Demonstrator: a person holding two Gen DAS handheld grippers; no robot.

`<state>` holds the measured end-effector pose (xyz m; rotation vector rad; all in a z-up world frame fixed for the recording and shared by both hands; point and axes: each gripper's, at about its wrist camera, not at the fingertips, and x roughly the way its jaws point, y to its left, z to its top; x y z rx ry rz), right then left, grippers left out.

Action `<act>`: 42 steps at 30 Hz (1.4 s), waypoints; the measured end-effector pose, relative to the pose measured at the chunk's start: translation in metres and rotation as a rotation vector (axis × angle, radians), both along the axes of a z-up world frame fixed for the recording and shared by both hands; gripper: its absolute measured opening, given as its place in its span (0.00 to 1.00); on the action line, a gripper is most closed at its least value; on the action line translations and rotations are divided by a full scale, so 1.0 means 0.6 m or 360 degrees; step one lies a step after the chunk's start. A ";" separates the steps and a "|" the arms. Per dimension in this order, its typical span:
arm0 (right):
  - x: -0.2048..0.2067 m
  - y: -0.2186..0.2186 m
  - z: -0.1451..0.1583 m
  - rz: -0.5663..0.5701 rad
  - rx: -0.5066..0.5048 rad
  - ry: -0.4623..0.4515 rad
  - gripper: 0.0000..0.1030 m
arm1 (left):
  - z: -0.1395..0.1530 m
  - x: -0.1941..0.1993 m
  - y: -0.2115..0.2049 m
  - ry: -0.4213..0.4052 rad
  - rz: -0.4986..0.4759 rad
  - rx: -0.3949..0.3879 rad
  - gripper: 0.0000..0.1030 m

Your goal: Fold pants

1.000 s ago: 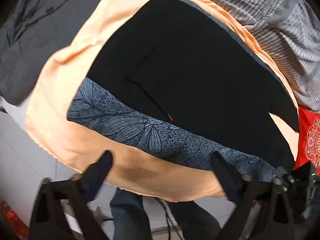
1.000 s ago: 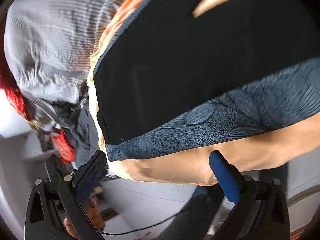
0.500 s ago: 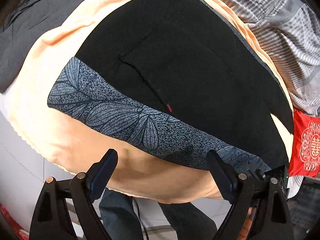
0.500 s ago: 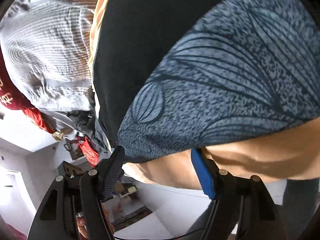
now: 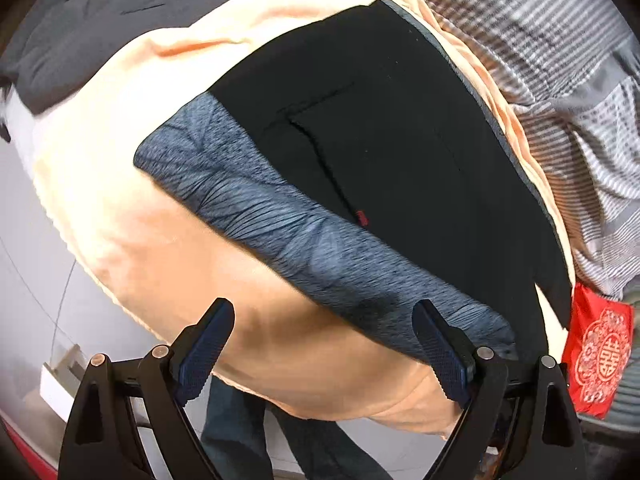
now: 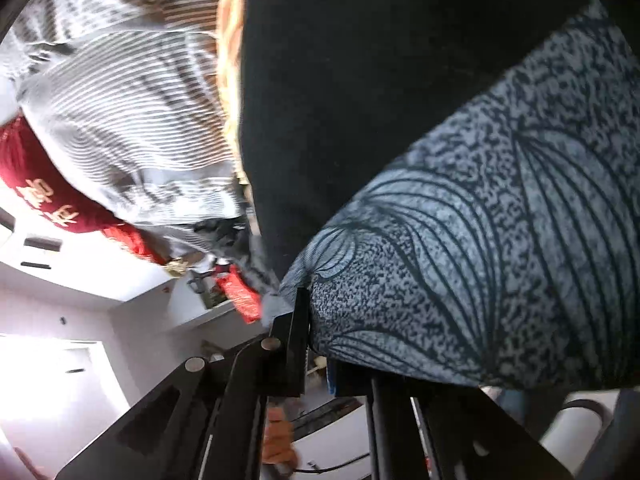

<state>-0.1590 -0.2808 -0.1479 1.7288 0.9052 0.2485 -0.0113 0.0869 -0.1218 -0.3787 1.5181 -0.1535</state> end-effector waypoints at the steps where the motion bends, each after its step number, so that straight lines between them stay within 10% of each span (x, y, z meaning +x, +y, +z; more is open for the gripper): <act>1: 0.002 -0.002 0.010 0.0001 0.0004 -0.0020 0.07 | -0.004 0.001 0.007 0.0005 0.0022 -0.0025 0.89; 17: -0.009 -0.022 0.076 0.0060 -0.0143 -0.0023 0.07 | -0.047 0.079 0.058 0.0026 0.0280 -0.0327 0.88; 21: -0.014 -0.013 0.071 0.0068 -0.0174 0.0032 0.07 | -0.055 0.095 0.063 0.0076 0.0210 -0.0227 0.35; 25: -0.011 -0.011 0.082 0.0060 -0.0212 0.0064 0.07 | -0.020 0.094 0.073 0.0028 0.0090 -0.0199 0.18; 35: 0.084 -0.088 0.190 0.0110 -0.0365 -0.0088 0.07 | 0.129 0.195 0.000 -0.0226 -0.0102 -0.0269 0.18; 42: 0.246 -0.195 0.164 0.0212 -0.0319 -0.0038 0.07 | 0.096 0.347 -0.100 -0.0299 -0.0064 -0.0202 0.18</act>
